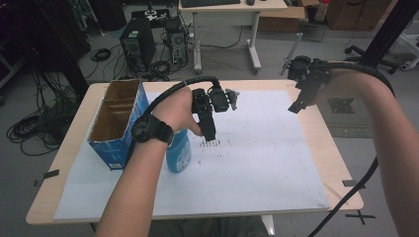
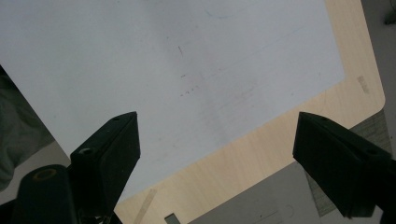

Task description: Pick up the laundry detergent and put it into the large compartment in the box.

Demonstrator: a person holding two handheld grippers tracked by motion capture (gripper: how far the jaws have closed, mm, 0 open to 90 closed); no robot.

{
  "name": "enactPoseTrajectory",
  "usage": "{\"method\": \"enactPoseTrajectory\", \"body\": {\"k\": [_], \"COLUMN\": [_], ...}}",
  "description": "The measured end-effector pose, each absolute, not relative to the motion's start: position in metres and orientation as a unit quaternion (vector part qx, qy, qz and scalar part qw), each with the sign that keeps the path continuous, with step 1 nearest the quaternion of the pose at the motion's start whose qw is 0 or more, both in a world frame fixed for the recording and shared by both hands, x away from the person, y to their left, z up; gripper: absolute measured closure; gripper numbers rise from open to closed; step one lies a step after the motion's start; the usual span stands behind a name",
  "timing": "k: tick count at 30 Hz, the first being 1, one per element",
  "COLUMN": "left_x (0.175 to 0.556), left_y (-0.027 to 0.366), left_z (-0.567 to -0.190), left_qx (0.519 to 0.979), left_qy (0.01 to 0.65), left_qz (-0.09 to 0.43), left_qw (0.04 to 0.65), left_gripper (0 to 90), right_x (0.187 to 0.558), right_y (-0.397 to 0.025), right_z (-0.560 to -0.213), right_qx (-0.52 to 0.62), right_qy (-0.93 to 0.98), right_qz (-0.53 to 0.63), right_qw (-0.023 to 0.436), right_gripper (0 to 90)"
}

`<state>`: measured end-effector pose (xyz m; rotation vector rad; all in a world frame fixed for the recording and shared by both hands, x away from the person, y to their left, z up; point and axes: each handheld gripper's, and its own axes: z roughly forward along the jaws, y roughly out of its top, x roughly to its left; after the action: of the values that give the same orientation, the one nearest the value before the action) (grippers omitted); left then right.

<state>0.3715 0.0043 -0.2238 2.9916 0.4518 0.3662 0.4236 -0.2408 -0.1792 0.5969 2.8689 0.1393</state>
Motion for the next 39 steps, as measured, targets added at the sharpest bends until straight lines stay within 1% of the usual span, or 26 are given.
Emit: {"method": "enactPoseTrajectory", "body": {"k": [7, 16, 20, 28, 33, 35, 39], "left_x": [0.375, 0.383, 0.385, 0.388, 0.390, 0.391, 0.393], "left_y": [0.006, 0.013, 0.017, 0.023, 0.028, 0.030, 0.033], "left_z": [-0.216, -0.207, -0.202, -0.197, -0.197, -0.198, -0.198], "left_qx": [0.974, 0.956, 0.946, 0.927, 0.913, 0.907, 0.899], "left_qy": [0.180, 0.246, 0.278, 0.342, 0.381, 0.399, 0.417], "left_qz": [0.125, 0.153, 0.160, 0.149, 0.144, 0.134, 0.131], "left_qw": [0.051, 0.046, 0.048, 0.048, 0.033, 0.022, 0.008], "left_gripper": [9.4, 9.9, 11.5, 11.8, 10.3, 9.3, 7.8], "right_x": [0.424, 0.425, 0.426, 0.425, 0.425, 0.424, 0.424], "right_y": [-0.241, -0.241, -0.241, -0.241, -0.242, -0.242, -0.242], "right_z": [-0.180, -0.184, -0.184, -0.185, -0.185, -0.185, -0.186], "right_qx": [0.199, 0.199, 0.198, 0.200, 0.197, 0.199, 0.199], "right_qy": [0.973, 0.973, 0.974, 0.974, 0.974, 0.974, 0.974], "right_qz": [0.048, 0.049, 0.047, 0.048, 0.049, 0.050, 0.049], "right_qw": [0.103, 0.101, 0.100, 0.100, 0.100, 0.100, 0.099], "right_gripper": [14.7, 14.7, 14.7, 14.7, 14.7, 14.7, 14.7]}}
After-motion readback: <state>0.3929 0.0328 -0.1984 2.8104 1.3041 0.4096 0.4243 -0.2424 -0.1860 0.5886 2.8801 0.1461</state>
